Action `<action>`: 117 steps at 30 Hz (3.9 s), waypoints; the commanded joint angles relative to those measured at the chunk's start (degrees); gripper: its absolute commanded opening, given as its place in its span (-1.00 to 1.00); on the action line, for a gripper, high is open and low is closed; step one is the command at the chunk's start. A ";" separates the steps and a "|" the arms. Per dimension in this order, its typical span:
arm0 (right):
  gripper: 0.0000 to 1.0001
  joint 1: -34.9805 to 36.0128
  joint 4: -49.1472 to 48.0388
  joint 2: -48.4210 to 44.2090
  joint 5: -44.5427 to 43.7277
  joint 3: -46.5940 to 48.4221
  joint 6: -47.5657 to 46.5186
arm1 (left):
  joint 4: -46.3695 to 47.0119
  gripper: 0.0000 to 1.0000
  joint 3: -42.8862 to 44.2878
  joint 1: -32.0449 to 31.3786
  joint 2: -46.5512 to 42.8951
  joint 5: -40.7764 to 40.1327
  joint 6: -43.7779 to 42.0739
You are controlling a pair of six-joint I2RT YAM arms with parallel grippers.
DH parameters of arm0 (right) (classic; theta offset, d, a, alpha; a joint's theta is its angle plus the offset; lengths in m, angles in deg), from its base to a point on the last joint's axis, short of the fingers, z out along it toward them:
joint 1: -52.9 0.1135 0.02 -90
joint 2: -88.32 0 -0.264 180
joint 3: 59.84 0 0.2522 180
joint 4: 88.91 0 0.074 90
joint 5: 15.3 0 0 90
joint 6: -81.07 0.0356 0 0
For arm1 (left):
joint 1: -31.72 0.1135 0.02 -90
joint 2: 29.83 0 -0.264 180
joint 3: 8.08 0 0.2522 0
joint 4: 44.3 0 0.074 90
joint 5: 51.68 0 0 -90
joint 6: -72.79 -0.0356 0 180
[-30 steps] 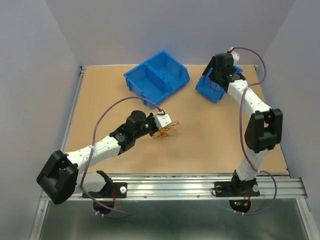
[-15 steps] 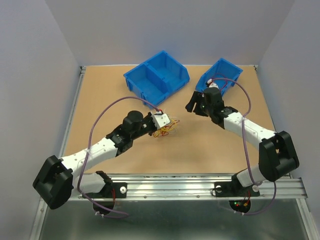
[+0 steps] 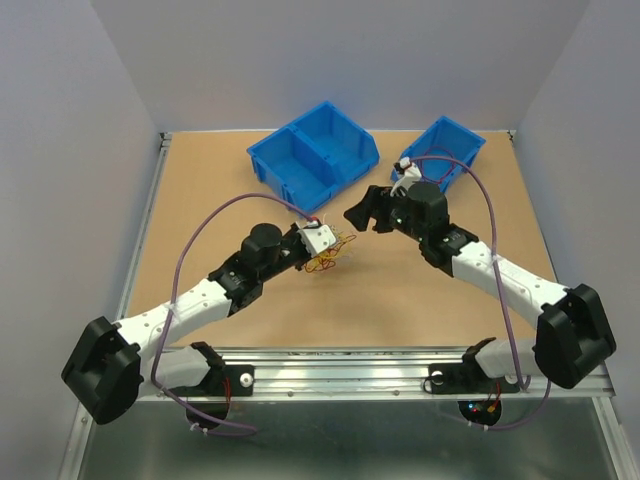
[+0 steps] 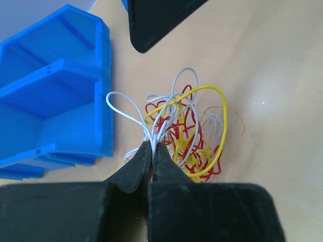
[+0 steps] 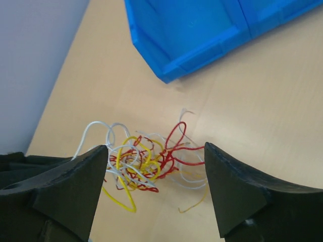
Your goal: Untangle the cables
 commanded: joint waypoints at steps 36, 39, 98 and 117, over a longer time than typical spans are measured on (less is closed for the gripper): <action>-0.99 6.37 6.19 -7.45 -57.40 -5.48 17.36 | 15.30 -1.00 -1.96 18.40 -11.44 -16.68 17.70; -0.99 6.11 6.19 -13.96 -62.78 -8.30 18.42 | 16.18 -1.00 -2.74 21.23 -13.03 -15.63 19.39; 0.64 6.81 -15.42 -13.81 14.89 -6.12 -12.86 | 18.21 -0.89 -8.73 30.55 -26.66 39.92 20.45; 0.46 13.58 -17.01 -7.39 18.42 -4.36 -16.73 | 17.33 -0.90 -8.37 29.49 -25.60 39.31 19.48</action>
